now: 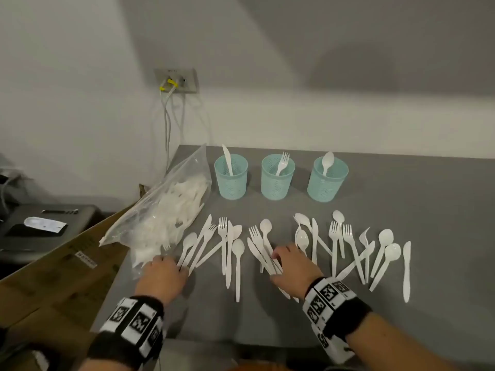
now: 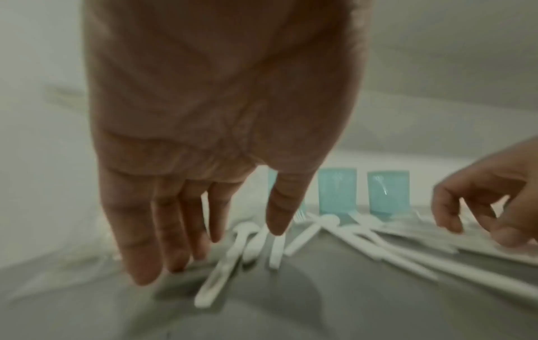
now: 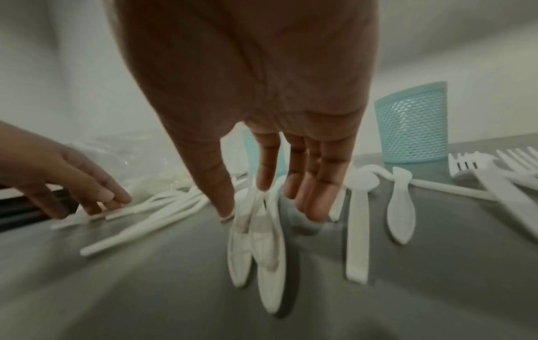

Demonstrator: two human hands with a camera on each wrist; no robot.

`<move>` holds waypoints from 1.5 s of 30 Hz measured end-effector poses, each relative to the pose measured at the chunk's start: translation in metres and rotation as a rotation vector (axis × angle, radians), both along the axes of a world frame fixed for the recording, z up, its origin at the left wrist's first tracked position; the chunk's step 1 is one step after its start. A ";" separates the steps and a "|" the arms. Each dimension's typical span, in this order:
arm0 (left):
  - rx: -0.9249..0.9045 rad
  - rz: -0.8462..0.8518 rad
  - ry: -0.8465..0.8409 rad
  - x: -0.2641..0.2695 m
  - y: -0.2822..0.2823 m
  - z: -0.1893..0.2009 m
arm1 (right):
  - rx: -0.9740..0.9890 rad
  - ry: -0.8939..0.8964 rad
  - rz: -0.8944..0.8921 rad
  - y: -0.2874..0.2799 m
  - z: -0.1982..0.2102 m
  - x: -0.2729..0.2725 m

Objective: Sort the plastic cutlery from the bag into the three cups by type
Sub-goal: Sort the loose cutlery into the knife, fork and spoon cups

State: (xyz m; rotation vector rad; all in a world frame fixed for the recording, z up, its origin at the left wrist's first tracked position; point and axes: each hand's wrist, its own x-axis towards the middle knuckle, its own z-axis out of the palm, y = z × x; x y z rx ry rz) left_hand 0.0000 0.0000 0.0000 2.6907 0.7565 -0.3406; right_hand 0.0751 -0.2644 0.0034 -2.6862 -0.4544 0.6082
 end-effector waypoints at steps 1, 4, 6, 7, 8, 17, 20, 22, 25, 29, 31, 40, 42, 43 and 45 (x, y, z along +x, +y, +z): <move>0.031 0.020 0.037 0.004 -0.003 0.000 | -0.020 0.002 0.003 0.003 -0.001 0.000; 0.075 0.043 0.048 0.016 -0.011 0.002 | -0.026 -0.013 -0.034 0.014 -0.001 0.001; 0.062 0.025 0.054 0.025 -0.015 0.002 | 0.011 -0.013 -0.060 0.021 -0.002 0.004; 0.055 0.012 0.057 0.029 -0.015 0.001 | 0.018 -0.010 -0.071 0.023 -0.002 0.006; 0.045 -0.005 0.058 0.034 -0.015 0.001 | 0.021 -0.016 -0.078 0.027 -0.001 0.007; -0.139 -0.070 -0.008 0.049 -0.018 -0.004 | 0.215 0.128 -0.127 0.055 -0.004 0.005; -0.262 -0.033 -0.032 0.048 -0.026 -0.001 | 0.301 0.220 -0.088 0.060 -0.008 0.006; -0.277 -0.019 0.030 0.045 -0.034 0.003 | 0.389 0.270 -0.125 0.057 -0.006 0.010; -0.167 -0.032 0.142 0.045 -0.050 0.005 | 0.347 0.094 -0.252 0.047 -0.002 0.030; 0.044 -0.067 0.142 0.051 -0.070 -0.002 | -0.028 -0.057 -0.136 0.040 -0.006 0.057; 0.092 -0.081 0.144 0.053 -0.074 -0.006 | -0.107 -0.064 -0.061 0.040 -0.010 0.063; -0.156 -0.215 0.036 0.061 -0.049 -0.011 | 0.298 -0.041 -0.028 0.051 -0.019 0.065; -0.166 -0.244 0.045 0.063 -0.044 -0.010 | 0.264 -0.038 -0.062 0.048 -0.019 0.071; -0.171 -0.261 0.053 0.065 -0.041 -0.010 | 0.234 -0.020 -0.069 0.047 -0.019 0.074; -0.197 -0.298 0.064 0.069 -0.039 -0.009 | 0.181 0.038 -0.039 0.048 -0.016 0.081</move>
